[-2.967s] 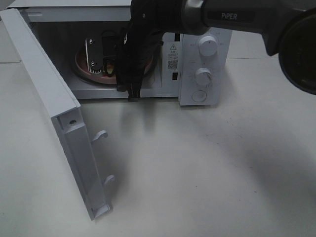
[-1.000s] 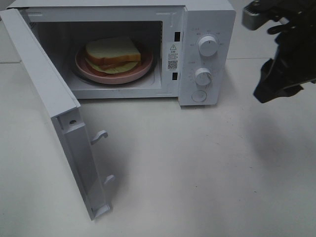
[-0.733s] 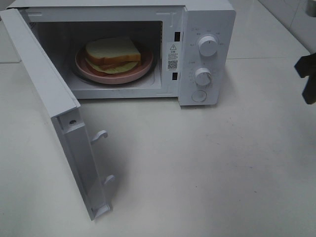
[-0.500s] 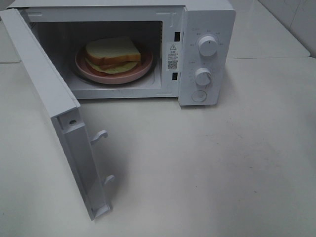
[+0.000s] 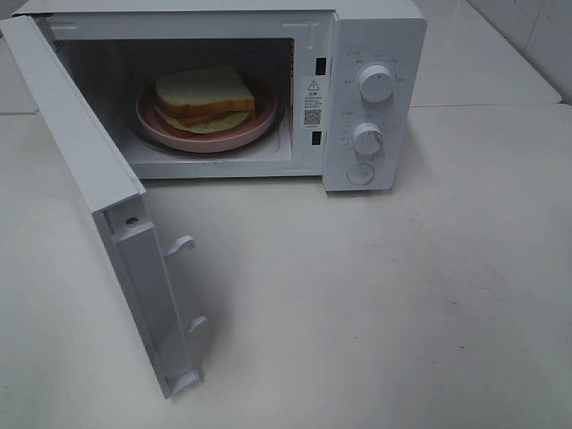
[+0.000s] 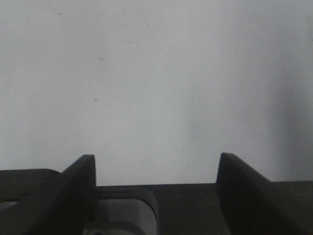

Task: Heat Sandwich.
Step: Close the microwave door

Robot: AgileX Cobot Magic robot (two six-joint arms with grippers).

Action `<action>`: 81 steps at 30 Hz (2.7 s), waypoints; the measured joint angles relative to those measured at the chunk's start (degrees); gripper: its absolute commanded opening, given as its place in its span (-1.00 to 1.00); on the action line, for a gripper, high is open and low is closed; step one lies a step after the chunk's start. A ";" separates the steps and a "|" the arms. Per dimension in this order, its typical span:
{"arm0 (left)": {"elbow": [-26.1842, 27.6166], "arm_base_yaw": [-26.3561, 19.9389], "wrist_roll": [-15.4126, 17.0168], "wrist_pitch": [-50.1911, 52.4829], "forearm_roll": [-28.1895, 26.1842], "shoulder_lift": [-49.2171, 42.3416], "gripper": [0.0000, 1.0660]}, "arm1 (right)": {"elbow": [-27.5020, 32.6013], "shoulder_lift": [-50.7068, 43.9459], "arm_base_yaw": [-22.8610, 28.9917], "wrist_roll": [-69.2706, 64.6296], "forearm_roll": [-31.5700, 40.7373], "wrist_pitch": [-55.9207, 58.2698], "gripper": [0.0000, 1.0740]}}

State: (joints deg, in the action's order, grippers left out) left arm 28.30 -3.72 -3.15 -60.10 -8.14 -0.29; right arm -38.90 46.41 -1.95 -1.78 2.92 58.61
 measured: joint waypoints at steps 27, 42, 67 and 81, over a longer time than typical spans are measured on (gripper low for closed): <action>0.00 0.00 0.00 0.00 0.00 0.00 0.35 | 7.79 -41.42 0.00 6.30 0.17 -3.72 0.29; 0.00 0.00 0.00 0.00 0.00 0.00 0.35 | 8.54 -46.64 0.00 6.30 1.09 -6.13 0.29; 0.00 0.00 0.00 0.00 0.00 0.00 0.35 | 9.05 -46.64 0.00 7.68 2.81 3.44 0.27; 0.00 0.00 0.00 0.00 0.00 0.00 0.35 | 9.91 -46.64 0.00 6.25 2.75 1.38 0.27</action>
State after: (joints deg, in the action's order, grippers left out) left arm 28.30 -3.72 -3.15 -60.10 -8.14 -0.29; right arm -28.99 -0.23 -1.95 4.47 5.67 59.99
